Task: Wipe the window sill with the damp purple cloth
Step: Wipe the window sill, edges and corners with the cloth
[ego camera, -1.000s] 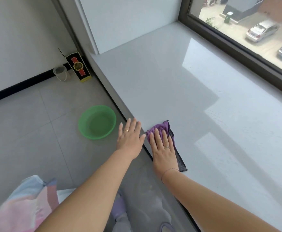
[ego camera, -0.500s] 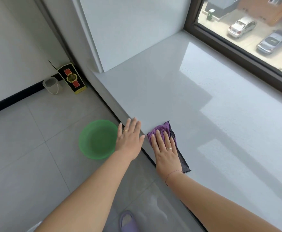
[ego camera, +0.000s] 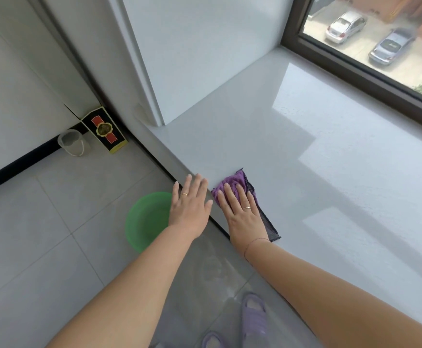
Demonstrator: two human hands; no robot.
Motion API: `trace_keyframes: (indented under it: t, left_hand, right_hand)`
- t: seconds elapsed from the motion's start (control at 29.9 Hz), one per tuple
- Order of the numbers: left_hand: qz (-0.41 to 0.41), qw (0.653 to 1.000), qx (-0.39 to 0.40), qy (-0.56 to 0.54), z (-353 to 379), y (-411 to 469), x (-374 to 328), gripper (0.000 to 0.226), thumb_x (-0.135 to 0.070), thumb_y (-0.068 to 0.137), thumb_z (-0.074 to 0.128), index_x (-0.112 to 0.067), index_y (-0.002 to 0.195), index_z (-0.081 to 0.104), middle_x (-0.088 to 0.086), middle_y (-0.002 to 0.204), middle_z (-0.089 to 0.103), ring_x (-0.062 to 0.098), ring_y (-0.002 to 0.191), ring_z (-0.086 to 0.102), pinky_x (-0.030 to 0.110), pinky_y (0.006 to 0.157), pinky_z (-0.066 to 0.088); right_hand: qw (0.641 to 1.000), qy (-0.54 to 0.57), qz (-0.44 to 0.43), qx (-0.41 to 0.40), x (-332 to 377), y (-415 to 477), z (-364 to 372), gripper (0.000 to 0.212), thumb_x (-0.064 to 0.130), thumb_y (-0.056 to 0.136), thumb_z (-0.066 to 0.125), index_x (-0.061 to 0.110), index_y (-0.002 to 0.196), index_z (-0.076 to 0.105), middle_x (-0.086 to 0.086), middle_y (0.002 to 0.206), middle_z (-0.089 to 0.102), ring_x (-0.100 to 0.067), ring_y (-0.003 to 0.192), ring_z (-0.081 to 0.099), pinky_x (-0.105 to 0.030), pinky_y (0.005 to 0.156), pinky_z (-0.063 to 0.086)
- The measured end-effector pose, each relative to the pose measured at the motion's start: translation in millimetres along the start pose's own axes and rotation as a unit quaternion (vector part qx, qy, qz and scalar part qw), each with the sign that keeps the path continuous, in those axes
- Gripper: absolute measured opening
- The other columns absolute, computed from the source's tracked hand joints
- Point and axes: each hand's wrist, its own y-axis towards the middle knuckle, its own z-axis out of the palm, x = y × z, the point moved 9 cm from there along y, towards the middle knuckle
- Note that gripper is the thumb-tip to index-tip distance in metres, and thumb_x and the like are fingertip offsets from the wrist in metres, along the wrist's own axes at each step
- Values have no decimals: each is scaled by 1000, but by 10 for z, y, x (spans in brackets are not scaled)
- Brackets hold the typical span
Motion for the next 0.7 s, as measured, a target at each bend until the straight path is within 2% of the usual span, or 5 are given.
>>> trace_keyframes:
  t: [0.17, 0.37, 0.5, 0.7]
  left_hand:
    - [-26, 999, -13, -13, -94, 233, 271, 57, -39, 101, 18, -16, 151, 1, -1, 160, -7, 18, 146, -11, 42, 115, -12]
    - [-55, 998, -13, -11, -267, 596, 695, 55, -34, 102, 17, -16, 151, -2, 0, 160, -8, 17, 146, -12, 42, 116, -12]
    - [-71, 997, -23, -27, -425, 901, 932, 55, -30, 101, 19, -16, 151, 2, 0, 160, -5, 16, 146, -11, 41, 117, -12]
    - [-78, 995, -35, -57, -479, 1062, 1108, 53, -31, 101, 19, -15, 151, 9, -1, 160, 2, 13, 147, -7, 39, 118, -9]
  right_hand:
    - [999, -1, -38, 11, 206, 399, -28, 81, 10, 90, 34, 22, 146, -22, -2, 159, -17, -31, 144, -19, -42, 109, -24]
    - [996, 14, -84, 14, 468, 897, -79, 76, 10, 91, 28, 23, 143, -27, 0, 158, -20, -31, 144, -19, -42, 107, -27]
    - [994, 24, -102, 13, 597, 1253, -98, 79, 7, 90, 28, 25, 139, -32, 1, 158, -21, -30, 145, -19, -42, 112, -21]
    - [993, 15, -115, 13, 755, 1642, -119, 73, 14, 93, 30, 20, 148, -17, 1, 158, -21, -27, 145, -19, -42, 113, -19]
